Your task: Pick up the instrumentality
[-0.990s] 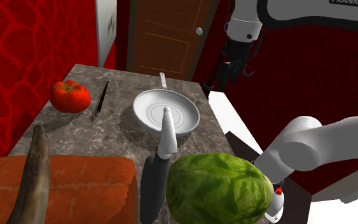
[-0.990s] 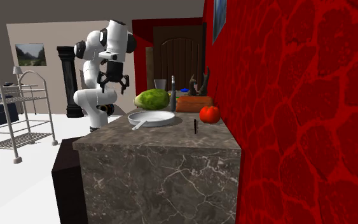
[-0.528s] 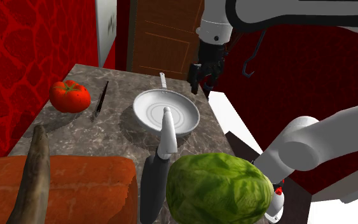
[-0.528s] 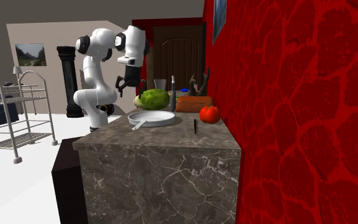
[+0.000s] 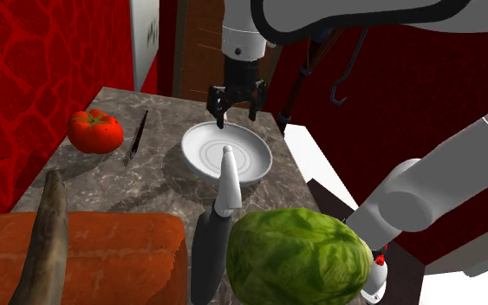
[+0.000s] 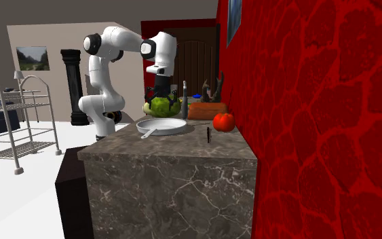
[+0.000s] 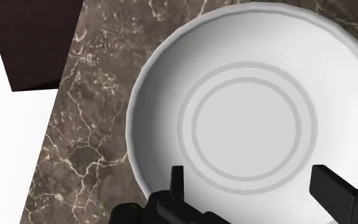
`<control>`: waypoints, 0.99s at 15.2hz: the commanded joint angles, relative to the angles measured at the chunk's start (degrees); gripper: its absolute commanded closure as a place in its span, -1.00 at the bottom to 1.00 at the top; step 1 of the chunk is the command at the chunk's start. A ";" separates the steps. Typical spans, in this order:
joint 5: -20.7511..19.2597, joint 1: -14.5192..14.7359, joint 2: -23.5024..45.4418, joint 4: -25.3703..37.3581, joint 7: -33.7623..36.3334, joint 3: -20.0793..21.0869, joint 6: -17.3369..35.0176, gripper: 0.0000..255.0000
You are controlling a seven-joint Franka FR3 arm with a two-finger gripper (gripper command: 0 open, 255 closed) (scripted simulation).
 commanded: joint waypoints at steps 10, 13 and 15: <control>-12.99 4.78 28.16 25.62 24.51 4.00 -0.31 -1.00; -16.54 8.26 36.16 35.31 29.33 2.83 -2.55 -1.00; -18.62 10.93 41.69 42.84 31.89 1.72 -4.63 -1.00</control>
